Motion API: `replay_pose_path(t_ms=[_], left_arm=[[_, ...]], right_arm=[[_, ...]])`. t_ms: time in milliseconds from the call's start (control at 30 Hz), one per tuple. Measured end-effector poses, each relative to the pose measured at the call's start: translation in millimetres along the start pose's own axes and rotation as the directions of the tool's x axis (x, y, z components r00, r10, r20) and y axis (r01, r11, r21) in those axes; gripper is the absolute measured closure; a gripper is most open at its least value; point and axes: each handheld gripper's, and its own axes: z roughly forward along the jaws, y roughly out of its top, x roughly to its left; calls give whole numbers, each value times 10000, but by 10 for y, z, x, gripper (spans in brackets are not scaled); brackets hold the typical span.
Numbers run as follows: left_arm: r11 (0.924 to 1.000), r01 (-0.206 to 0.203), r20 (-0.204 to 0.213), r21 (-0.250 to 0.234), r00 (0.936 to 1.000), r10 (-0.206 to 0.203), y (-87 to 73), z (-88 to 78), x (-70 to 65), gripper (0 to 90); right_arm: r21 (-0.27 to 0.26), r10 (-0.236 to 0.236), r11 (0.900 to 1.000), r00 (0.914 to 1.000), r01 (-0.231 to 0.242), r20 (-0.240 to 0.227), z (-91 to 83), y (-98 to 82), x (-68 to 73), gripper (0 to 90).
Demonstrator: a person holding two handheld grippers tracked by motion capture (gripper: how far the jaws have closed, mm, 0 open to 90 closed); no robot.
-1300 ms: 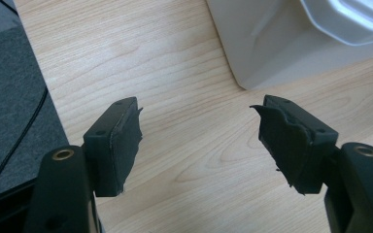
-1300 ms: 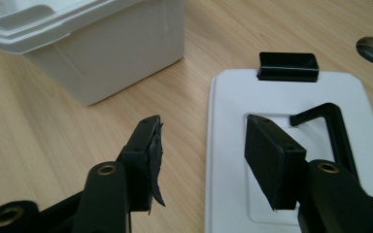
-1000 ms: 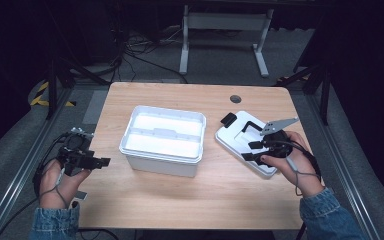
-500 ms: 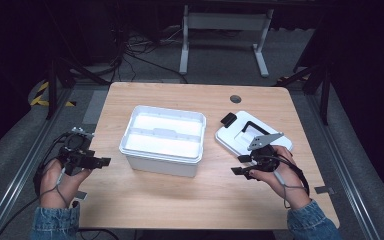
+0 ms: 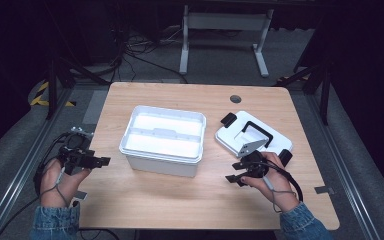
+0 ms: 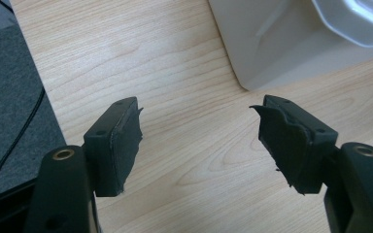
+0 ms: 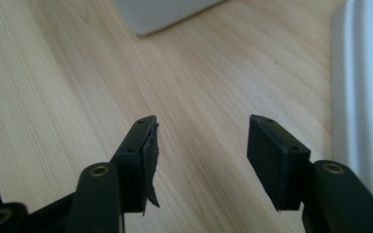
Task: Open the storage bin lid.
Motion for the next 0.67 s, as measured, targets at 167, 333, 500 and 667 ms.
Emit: replay_pose_path(t_ms=[167, 333, 500, 667], left_arm=[[10000, 41, -22, 4, 10000, -41, -3, -3, -7, 322], [10000, 6, -28, 17, 10000, -6, -2, 8, -1, 322], [10000, -60, -21, 15, 10000, 60, 6, 12, -2, 322], [10000, -44, -4, 75, 10000, 44, 3, 28, -7, 322]], right_arm=[[235, -158, 9996, 9987, 147, 486, 143, -37, 49, 448], [-80, -66, 9999, 9997, 68, 235, 244, -74, 67, 434], [115, -142, 9998, 9996, 139, 229, 331, -97, 86, 423], [-69, -375, 9993, 9991, 376, 173, 357, -93, 107, 413]])
